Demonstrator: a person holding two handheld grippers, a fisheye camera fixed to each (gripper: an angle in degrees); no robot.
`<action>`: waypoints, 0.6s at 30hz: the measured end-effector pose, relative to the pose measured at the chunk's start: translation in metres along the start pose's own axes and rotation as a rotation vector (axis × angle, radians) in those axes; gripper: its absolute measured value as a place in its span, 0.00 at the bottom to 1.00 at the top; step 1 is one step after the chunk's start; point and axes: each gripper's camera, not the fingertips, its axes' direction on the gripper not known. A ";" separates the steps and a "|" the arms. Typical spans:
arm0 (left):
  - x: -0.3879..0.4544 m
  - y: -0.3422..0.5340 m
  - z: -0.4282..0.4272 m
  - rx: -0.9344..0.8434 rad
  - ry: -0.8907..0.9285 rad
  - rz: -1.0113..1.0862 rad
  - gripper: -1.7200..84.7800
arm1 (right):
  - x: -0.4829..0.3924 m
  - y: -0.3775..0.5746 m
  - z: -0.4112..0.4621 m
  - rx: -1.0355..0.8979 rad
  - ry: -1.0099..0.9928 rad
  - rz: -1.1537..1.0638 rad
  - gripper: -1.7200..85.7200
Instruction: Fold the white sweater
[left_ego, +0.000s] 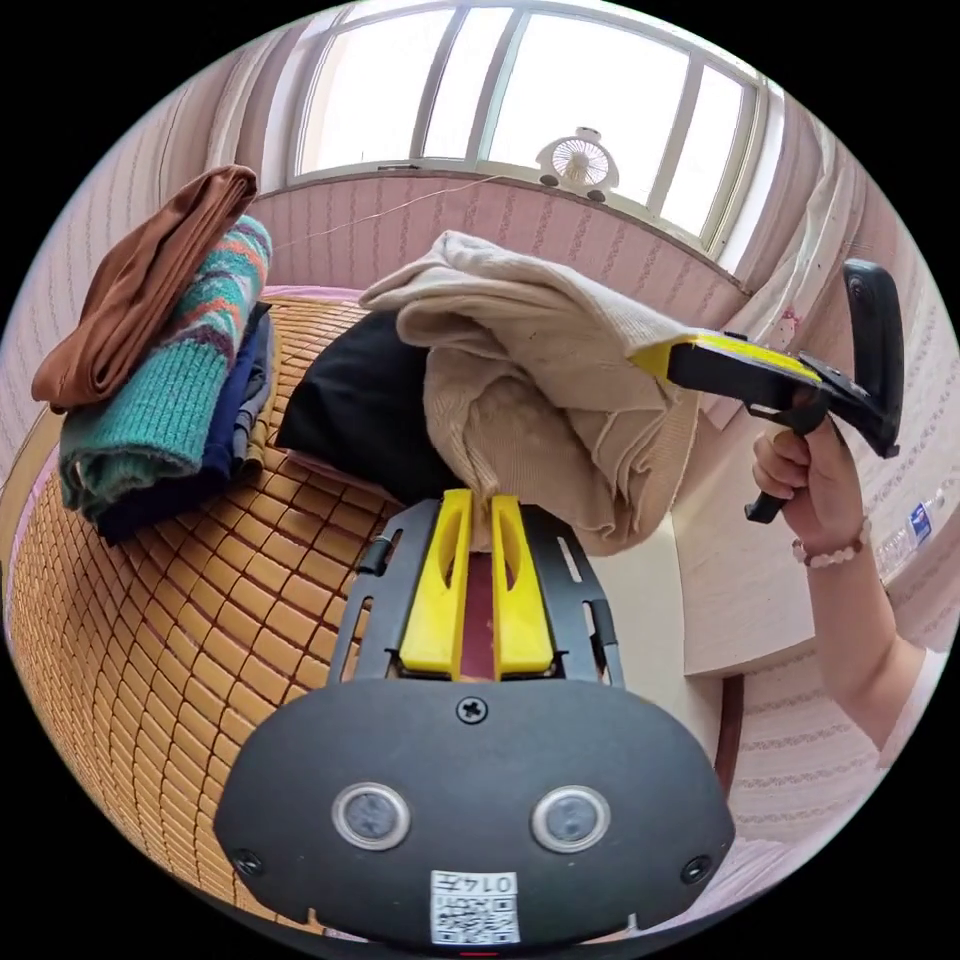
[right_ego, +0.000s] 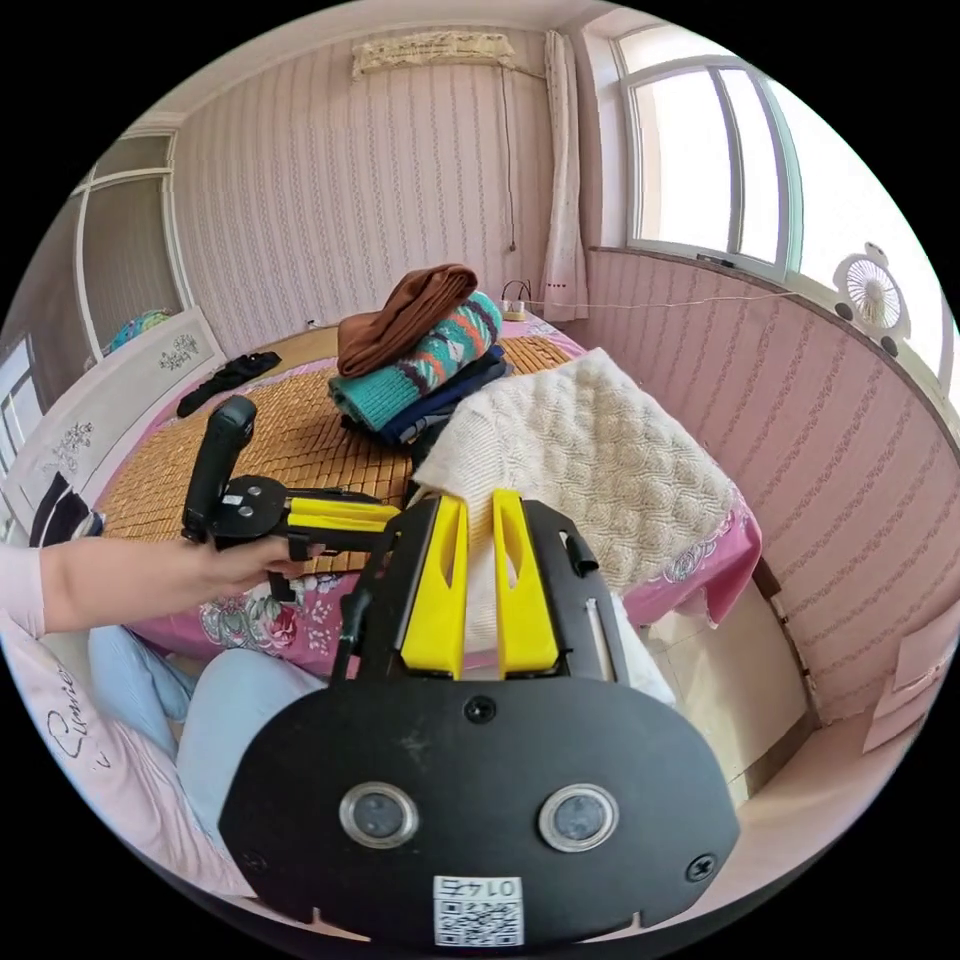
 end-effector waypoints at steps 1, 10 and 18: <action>0.001 0.001 -0.008 0.016 0.011 0.008 0.05 | 0.006 0.003 -0.017 0.027 -0.022 0.014 0.07; 0.046 0.068 -0.220 0.406 0.043 0.208 0.02 | -0.009 0.008 -0.181 0.366 -0.130 -0.049 0.03; -0.056 0.231 -0.450 0.688 -0.165 -0.140 0.01 | -0.073 -0.042 -0.172 0.382 -0.635 -0.143 0.02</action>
